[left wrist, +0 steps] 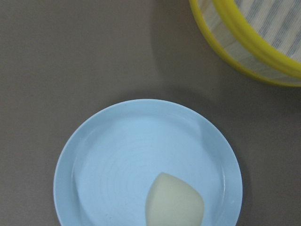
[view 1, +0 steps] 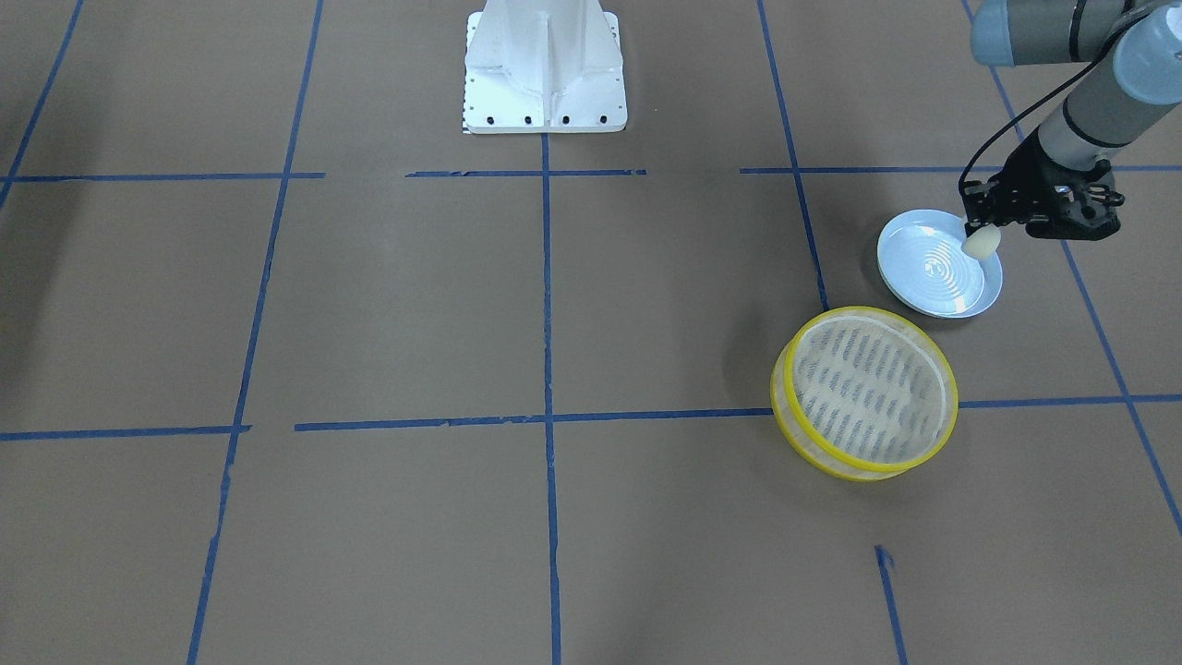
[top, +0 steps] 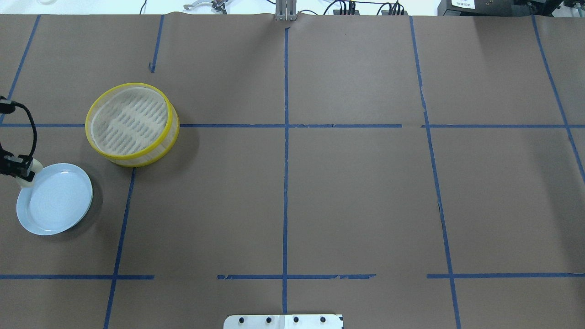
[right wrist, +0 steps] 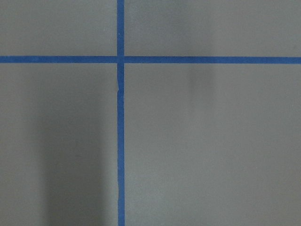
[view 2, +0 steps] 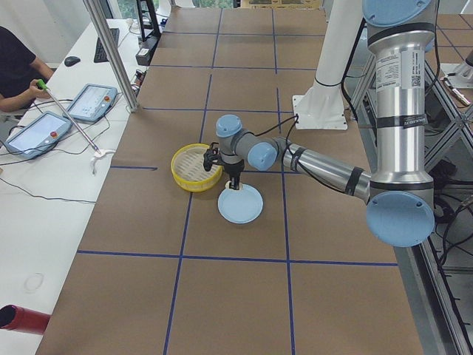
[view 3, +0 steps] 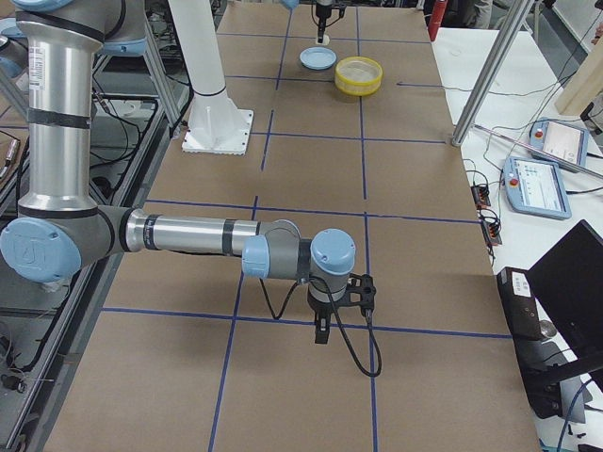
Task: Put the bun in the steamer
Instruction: 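Lift the bun with the left gripper and carry it over the steamer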
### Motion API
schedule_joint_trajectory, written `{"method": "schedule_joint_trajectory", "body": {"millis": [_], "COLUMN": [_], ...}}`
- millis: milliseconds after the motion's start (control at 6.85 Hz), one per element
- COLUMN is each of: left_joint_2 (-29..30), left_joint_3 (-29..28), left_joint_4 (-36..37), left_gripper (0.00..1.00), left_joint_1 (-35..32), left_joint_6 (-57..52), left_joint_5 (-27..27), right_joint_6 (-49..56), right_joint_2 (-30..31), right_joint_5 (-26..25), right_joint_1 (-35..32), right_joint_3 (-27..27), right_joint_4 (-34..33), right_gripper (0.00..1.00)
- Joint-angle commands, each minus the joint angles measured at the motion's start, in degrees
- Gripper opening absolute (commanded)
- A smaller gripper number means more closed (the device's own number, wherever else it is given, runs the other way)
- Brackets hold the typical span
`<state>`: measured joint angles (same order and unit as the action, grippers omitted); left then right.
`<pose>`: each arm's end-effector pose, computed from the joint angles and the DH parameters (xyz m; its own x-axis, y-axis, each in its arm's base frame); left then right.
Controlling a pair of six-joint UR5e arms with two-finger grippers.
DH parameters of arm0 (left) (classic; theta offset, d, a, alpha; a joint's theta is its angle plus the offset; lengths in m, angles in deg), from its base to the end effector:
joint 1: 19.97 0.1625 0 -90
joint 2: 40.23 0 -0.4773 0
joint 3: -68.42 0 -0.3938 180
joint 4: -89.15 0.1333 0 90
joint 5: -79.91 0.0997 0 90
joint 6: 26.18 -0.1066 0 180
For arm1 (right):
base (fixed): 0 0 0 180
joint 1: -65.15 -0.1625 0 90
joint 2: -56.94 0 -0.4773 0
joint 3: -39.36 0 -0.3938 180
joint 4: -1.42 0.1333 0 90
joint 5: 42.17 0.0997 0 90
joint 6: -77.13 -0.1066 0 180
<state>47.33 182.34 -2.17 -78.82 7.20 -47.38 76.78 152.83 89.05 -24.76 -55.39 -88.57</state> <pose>0.1848 -0.4386 0.5347 0.7295 0.0774 -0.6796 -0.0904 0.9958 0.0163 0.0624 -0.4429 0.7272 0.7522 0.0179 0.6587 -0.0030 0.9997 -0.0237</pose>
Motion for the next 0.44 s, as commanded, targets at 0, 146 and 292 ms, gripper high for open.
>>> {"method": "schedule_joint_trajectory", "body": {"millis": [0,146,292], "left_joint_2": [12.14,17.85,24.00], "left_joint_3": [0.70,-0.96,-5.68], "left_joint_4": [17.42,21.40,22.66], "left_gripper": [0.21,0.21,0.21], "left_joint_1": [-3.29,-3.29,-3.21], "left_joint_6": [-4.89,-4.91,-4.82], "left_joint_5": [0.29,0.38,0.29], "right_joint_6": [0.00,0.00,0.00], "right_joint_2": [0.00,0.00,0.00], "right_joint_5": [0.00,0.00,0.00], "right_joint_1": [0.00,0.00,0.00], "right_joint_3": [0.00,0.00,0.00], "right_joint_4": [0.00,0.00,0.00], "right_gripper": [1.00,1.00,1.00]}}
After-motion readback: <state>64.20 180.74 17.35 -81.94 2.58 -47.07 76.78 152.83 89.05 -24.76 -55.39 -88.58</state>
